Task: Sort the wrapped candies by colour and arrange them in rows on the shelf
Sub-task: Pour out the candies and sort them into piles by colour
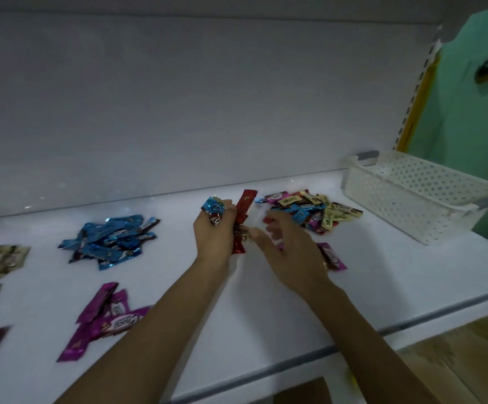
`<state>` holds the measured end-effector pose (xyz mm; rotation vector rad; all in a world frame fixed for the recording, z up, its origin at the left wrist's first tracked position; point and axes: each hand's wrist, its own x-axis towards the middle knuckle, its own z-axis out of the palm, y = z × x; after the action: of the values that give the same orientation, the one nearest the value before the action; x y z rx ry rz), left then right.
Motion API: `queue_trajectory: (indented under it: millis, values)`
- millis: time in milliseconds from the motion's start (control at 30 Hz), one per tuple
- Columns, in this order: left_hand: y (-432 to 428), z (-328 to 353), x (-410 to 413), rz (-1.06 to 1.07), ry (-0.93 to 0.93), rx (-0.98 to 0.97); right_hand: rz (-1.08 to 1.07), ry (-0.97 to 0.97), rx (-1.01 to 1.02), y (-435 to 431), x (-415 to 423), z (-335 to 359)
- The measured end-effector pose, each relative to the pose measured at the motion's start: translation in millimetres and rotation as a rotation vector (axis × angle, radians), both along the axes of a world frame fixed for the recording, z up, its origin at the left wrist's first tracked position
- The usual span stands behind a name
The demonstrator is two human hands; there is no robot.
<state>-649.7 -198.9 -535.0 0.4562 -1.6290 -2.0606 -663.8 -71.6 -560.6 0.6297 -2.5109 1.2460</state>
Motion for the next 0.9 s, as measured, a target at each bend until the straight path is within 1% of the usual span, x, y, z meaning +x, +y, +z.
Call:
queue_trajectory:
  millis: [67, 100, 167, 200, 267, 400, 467, 567, 633, 700, 800, 867, 900]
  values:
    - [-14.9, 9.4, 16.0, 0.048, 0.03, -0.018, 0.16, -0.359, -0.321, -36.9, 19.5, 12.6]
    - [-22.5, 12.9, 24.0, 0.069, 0.041, -0.035, 0.219, -0.489, -0.471, -56.2, 26.6, 16.5]
    - [-38.3, 16.5, 42.6, 0.109, 0.052, -0.094, 0.267, -0.649, -0.684, -90.1, 36.9, 23.4]
    - [-47.0, 17.4, 52.6, 0.131, 0.06, -0.125, 0.268, -0.694, -0.756, -103.3, 41.7, 28.2]
    - [-67.1, 17.6, 73.3, 0.177, 0.077, -0.168, 0.293, -0.707, -0.813, -124.9, 52.6, 38.4]
    - [-117.7, 12.9, 121.3, 0.298, 0.098, -0.163, 0.435, -0.699, -0.804, -166.5, 77.0, 50.9]
    - [-143.1, 9.5, 147.3, 0.376, 0.088, -0.139, 0.463, -0.707, -0.797, -188.2, 87.3, 51.8]
    - [-177.2, 2.9, 189.9, 0.447, 0.052, -0.056, 0.508, -0.671, -0.652, -217.9, 103.0, 44.8]
    - [-197.7, -2.5, 215.8, 0.501, 0.049, -0.02, 0.547, -0.608, -0.477, -236.2, 116.1, 35.6]
    - [-215.9, -7.1, 236.7, 0.548, 0.04, -0.006, 0.554, -0.41, -0.226, -254.7, 127.8, 24.9]
    - [-238.0, -11.7, 259.8, 0.548, 0.035, 0.081, 0.542, -0.029, 0.121, -275.9, 145.1, 11.8]
    - [-247.6, -13.5, 270.3, 0.528, -0.008, 0.078, 0.546, 0.181, 0.251, -284.1, 152.8, 5.9]
    - [-251.1, -15.0, 274.1, 0.513, -0.022, 0.079, 0.561, 0.226, 0.291, -286.8, 155.0, 3.8]
